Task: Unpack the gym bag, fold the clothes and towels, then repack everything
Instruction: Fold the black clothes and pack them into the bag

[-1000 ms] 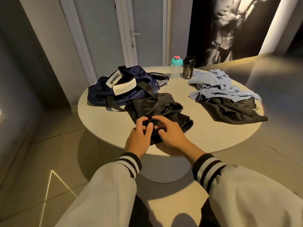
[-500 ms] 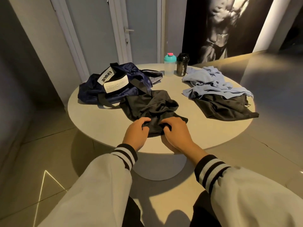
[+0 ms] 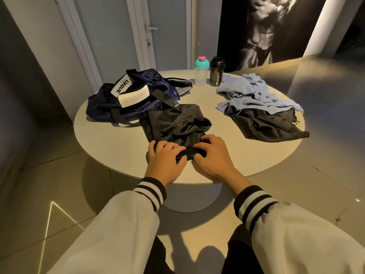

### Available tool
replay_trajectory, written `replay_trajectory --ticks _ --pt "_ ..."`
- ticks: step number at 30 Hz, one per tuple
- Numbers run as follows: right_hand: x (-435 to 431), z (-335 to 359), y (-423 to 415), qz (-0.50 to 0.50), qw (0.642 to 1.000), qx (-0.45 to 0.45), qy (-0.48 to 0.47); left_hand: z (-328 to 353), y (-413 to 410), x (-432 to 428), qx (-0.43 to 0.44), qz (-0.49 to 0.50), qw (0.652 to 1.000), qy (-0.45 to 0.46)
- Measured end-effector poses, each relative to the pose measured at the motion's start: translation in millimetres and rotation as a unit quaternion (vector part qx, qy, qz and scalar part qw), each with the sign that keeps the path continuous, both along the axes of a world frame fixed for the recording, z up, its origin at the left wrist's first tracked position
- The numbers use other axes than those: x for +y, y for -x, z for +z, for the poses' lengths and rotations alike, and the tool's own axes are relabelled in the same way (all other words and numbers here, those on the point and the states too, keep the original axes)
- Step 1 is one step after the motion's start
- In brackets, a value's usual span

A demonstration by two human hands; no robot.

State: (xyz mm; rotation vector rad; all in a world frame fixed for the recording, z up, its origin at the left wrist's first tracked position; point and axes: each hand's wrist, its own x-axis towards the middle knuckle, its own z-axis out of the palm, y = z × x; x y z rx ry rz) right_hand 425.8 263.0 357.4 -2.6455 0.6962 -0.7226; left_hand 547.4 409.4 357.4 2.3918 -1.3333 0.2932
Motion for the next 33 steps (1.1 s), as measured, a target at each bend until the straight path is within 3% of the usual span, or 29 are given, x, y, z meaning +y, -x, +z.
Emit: replay_trajectory --ticks 4,9,12,21,25,29,31,33 --pt "2 0 5 0.053 0.998 0.024 -0.022 -3 -1 1 0.022 0.011 1.000 0.002" --pt "3 0 1 0.036 0.999 0.007 0.015 0 1 -2 0.023 0.011 0.999 0.026" --pt "4 3 3 0.031 0.999 0.002 -0.017 2 7 -7 0.041 -0.016 0.999 0.032" --pt "21 15 13 -0.119 0.991 0.055 -0.032 3 21 -18 0.125 -0.086 0.986 0.063" --pt "22 29 12 -0.148 0.981 0.077 -0.098 11 14 -18 0.240 -0.097 0.951 0.168" --pt "12 43 8 -0.131 0.988 -0.024 -0.074 22 -9 -25 0.229 -0.038 0.943 0.239" --pt "3 50 2 -0.131 0.983 -0.014 -0.131 26 -24 -33 0.275 -0.022 0.929 0.246" --pt "-11 53 -5 -0.158 0.953 0.066 -0.250 26 -35 -43 0.297 -0.041 0.929 0.216"
